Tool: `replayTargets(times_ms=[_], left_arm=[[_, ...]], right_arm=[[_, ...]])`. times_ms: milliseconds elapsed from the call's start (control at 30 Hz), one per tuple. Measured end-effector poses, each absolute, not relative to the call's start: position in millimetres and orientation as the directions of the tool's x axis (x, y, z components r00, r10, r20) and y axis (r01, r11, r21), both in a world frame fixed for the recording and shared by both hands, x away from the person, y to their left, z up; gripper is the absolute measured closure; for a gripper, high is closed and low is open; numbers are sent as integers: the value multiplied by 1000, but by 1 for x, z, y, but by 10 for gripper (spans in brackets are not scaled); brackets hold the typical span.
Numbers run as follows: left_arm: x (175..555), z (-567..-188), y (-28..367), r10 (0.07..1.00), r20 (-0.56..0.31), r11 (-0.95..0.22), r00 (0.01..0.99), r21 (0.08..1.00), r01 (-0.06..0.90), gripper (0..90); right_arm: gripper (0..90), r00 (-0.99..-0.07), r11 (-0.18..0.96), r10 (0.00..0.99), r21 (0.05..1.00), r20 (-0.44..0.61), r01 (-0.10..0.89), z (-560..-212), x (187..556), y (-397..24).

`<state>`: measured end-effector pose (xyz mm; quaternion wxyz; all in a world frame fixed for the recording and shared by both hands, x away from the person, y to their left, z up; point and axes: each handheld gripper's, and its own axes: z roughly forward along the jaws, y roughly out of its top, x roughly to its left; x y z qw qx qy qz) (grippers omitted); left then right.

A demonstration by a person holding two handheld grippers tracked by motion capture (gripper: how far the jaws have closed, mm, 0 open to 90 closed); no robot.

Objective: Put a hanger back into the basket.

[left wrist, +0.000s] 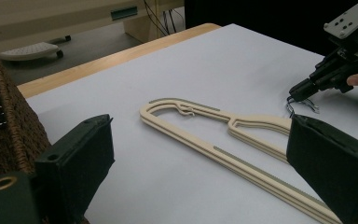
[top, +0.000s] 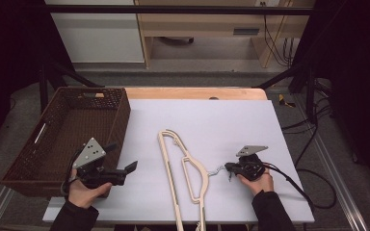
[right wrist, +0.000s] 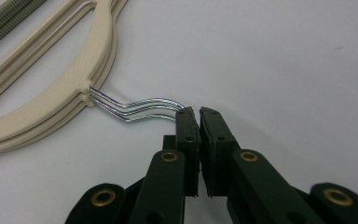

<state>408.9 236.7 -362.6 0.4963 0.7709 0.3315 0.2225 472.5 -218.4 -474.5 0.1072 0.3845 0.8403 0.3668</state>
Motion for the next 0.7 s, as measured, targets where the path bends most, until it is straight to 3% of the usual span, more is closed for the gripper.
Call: replayTargets(times_ms=[367, 700], left_arm=[[409, -366, 231, 725, 16, -305, 689, 904, 301, 72], [407, -368, 219, 715, 2, -309, 699, 898, 314, 79]], right_arm=[[870, -678, 434, 730, 709, 85, 556, -472, 472, -220], [878, -658, 363, 739, 738, 143, 569, -460, 468, -223]])
